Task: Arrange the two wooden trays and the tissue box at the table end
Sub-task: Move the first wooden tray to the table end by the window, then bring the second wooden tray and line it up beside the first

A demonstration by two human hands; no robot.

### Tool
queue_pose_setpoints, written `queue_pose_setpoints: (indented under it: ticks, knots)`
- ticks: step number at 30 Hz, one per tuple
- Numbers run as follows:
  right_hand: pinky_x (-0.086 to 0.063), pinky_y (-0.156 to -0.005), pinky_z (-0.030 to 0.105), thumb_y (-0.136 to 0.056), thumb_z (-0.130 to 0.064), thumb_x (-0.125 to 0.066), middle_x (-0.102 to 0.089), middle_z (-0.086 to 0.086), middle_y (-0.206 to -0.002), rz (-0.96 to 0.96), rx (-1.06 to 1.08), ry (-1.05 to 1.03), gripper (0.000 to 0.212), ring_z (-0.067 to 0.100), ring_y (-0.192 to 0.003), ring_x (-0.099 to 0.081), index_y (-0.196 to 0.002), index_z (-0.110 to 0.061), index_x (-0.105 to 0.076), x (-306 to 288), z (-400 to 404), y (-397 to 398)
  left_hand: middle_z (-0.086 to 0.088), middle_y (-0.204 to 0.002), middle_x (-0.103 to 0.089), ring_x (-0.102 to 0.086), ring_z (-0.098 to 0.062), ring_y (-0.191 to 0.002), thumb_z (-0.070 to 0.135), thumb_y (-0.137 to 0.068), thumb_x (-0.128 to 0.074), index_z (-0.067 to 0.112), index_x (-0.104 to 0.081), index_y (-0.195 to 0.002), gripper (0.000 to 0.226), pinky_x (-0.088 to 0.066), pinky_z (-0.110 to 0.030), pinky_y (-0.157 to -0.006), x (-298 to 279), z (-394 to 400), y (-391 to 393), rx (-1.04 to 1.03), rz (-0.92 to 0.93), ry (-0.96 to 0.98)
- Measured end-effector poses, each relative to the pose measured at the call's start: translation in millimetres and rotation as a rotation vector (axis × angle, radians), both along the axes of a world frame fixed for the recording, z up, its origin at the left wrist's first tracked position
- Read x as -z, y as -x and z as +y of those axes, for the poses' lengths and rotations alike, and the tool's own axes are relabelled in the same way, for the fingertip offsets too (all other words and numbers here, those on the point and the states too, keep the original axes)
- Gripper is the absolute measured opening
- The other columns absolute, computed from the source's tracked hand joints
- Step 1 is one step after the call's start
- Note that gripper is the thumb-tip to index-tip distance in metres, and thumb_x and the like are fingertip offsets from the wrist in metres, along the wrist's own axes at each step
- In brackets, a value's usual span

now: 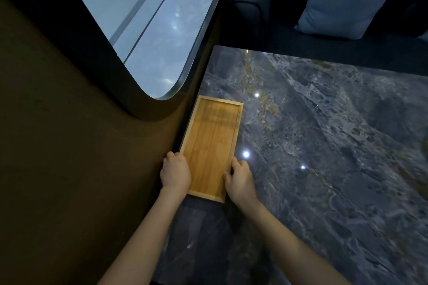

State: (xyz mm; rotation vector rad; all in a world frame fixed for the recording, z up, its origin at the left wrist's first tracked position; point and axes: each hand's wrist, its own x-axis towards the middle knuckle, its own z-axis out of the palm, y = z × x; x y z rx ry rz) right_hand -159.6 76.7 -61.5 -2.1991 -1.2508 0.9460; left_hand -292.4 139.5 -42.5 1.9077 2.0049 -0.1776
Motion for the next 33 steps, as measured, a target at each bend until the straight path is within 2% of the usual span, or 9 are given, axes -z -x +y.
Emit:
queue_pose_setpoints:
  ticks: [4, 8, 12, 15, 17, 22, 28, 31, 33]
  knots:
    - [-0.047, -0.073, 0.031, -0.09, -0.015, -0.049, -0.051, 0.012, -0.107, -0.015, -0.004, 0.005, 0.02, 0.019, -0.082, -0.051, -0.109, -0.008, -0.049, -3.2, -0.3, 1.3, -0.016, -0.12, -0.053, -0.054, -0.024, -0.104, 0.007, -0.094, -0.042, 0.0, -0.053, -0.116, 0.026, -0.05, -0.03, -0.083, -2.9, -3.5, -1.8, 0.015, 0.027, 0.0]
    - [-0.049, -0.078, 0.037, -0.091, -0.017, -0.048, -0.052, 0.014, -0.111, -0.034, -0.06, 0.061, 0.022, 0.027, -0.093, -0.057, -0.109, -0.005, -0.049, -6.1, 1.2, -2.6, -0.016, -0.12, -0.052, -0.054, -0.025, -0.104, 0.007, -0.093, -0.042, 0.002, -0.055, -0.114, 0.024, -0.049, -0.032, -0.084, -10.1, -0.8, -4.5, 0.032, 0.066, 0.051]
    - [-0.051, -0.083, 0.041, -0.087, -0.022, -0.051, -0.061, 0.014, -0.108, 0.09, -0.151, 0.141, 0.023, 0.028, -0.096, -0.059, -0.104, -0.007, -0.054, -15.8, 1.3, -19.0, -0.017, -0.118, -0.054, -0.058, -0.027, -0.102, 0.005, -0.092, -0.045, 0.001, -0.056, -0.114, 0.025, -0.054, -0.035, -0.086, -19.1, 4.5, -6.1, 0.078, 0.128, 0.141]
    - [-0.049, -0.084, 0.039, -0.083, -0.025, -0.051, -0.064, 0.013, -0.105, 0.068, -0.238, 0.249, 0.025, 0.028, -0.097, -0.06, -0.099, -0.008, -0.059, -25.7, -2.5, -36.8, -0.018, -0.118, -0.057, -0.06, -0.029, -0.102, 0.008, -0.091, -0.045, 0.0, -0.055, -0.118, 0.029, -0.055, -0.039, -0.088, -30.8, 9.4, -10.7, 0.097, 0.156, 0.247]
    - [-0.049, -0.083, 0.038, -0.083, -0.025, -0.05, -0.066, 0.014, -0.103, 0.03, -0.28, 0.25, 0.024, 0.029, -0.097, -0.061, -0.094, -0.006, -0.062, -33.7, -7.3, -49.6, -0.018, -0.119, -0.057, -0.059, -0.03, -0.104, 0.01, -0.091, -0.046, 0.0, -0.054, -0.119, 0.031, -0.054, -0.04, -0.088, -41.4, 11.9, -20.6, 0.099, 0.164, 0.271]
    - [-0.048, -0.085, 0.041, -0.085, -0.02, -0.05, -0.067, 0.022, -0.103, -0.022, -0.372, 0.202, 0.029, 0.034, -0.099, -0.061, -0.094, 0.003, -0.064, -61.5, -21.2, -88.5, -0.013, -0.106, -0.059, -0.058, -0.028, -0.095, 0.018, -0.091, -0.045, 0.003, -0.058, -0.108, 0.026, -0.051, -0.039, -0.089, -63.2, 13.3, -69.7, 0.154, 0.055, 0.233]
    - [-0.05, -0.08, 0.04, -0.084, -0.02, -0.05, -0.069, 0.02, -0.097, -0.103, -0.295, 0.14, 0.024, 0.031, -0.092, -0.062, -0.088, -0.002, -0.064, -95.2, -57.1, -158.5, -0.023, -0.132, -0.054, -0.051, -0.035, -0.121, 0.024, -0.094, -0.04, -0.003, -0.054, -0.124, 0.042, -0.043, -0.036, -0.097, -82.6, -12.4, -150.8, 0.414, -0.028, 0.227]
    - [-0.05, -0.078, 0.042, -0.084, -0.02, -0.05, -0.068, 0.018, -0.098, -0.181, -0.238, 0.105, 0.018, 0.033, -0.094, -0.061, -0.086, -0.007, -0.062, -109.6, -87.2, -201.2, -0.029, -0.126, -0.057, -0.054, -0.038, -0.116, 0.028, -0.093, -0.042, -0.009, -0.058, -0.114, 0.045, -0.044, -0.037, -0.092, -92.4, -32.8, -193.0, 0.476, -0.076, 0.196]
    - [-0.047, -0.076, 0.038, -0.084, -0.018, -0.05, -0.068, 0.017, -0.101, -0.241, -0.21, 0.08, 0.016, 0.032, -0.096, -0.061, -0.088, -0.008, -0.062, -116.6, -110.7, -231.2, -0.031, -0.119, -0.06, -0.056, -0.041, -0.11, 0.031, -0.091, -0.042, -0.012, -0.059, -0.106, 0.048, -0.046, -0.039, -0.09, -94.0, -48.5, -222.3, 0.512, -0.108, 0.183]
